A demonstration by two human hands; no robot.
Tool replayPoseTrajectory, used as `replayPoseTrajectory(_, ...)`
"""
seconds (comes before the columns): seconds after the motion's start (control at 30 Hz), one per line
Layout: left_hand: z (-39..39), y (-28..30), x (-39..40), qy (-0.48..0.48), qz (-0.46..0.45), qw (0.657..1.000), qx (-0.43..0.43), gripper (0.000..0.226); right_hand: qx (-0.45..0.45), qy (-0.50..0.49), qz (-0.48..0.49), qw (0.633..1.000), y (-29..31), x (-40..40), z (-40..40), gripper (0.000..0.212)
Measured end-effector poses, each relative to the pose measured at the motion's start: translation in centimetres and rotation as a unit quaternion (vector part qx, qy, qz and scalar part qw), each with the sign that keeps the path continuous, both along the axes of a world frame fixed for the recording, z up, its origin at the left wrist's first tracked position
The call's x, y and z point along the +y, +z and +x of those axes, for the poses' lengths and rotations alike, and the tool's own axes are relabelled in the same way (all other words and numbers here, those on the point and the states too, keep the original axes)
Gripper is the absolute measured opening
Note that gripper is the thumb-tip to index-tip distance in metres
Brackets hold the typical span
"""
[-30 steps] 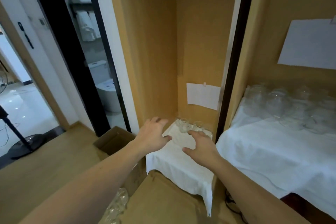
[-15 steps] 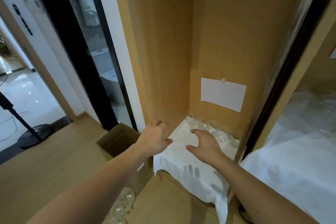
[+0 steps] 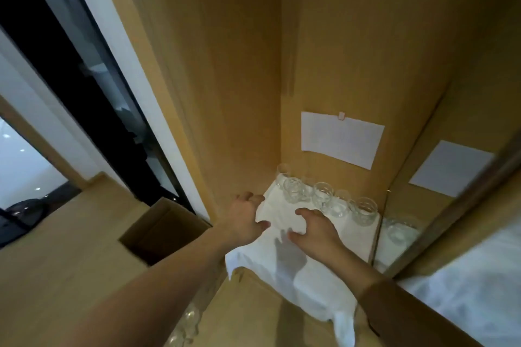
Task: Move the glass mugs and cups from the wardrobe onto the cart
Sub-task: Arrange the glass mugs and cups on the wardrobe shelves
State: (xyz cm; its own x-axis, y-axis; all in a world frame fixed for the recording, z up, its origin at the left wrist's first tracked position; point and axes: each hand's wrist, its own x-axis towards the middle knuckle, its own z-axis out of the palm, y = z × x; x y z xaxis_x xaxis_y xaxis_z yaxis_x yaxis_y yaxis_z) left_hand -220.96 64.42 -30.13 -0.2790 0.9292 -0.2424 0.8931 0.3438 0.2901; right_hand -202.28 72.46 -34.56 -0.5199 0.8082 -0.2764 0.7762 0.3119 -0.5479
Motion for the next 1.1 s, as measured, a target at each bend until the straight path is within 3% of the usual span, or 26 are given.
replayPoseTrajectory(0.57,-10.4,-6.6,12.2,-0.033,0.006,0.994,-0.1,0.067,-0.059,-0.118,-0.061,0.989,-4.8,5.5,-8.5,0.068)
replayPoseTrajectory(0.83,-11.9,-9.4,15.9,-0.001,-0.013,0.991,-0.133,0.066,-0.071,-0.166,-0.106,0.978,-7.0,7.2,-9.7,0.071)
replayPoseTrajectory(1.1,-11.7,-11.5,22.2,0.144,-0.025,0.968,-0.204,0.059,-0.08,-0.193,-0.146,0.967,-10.1,13.5,-9.8,0.071)
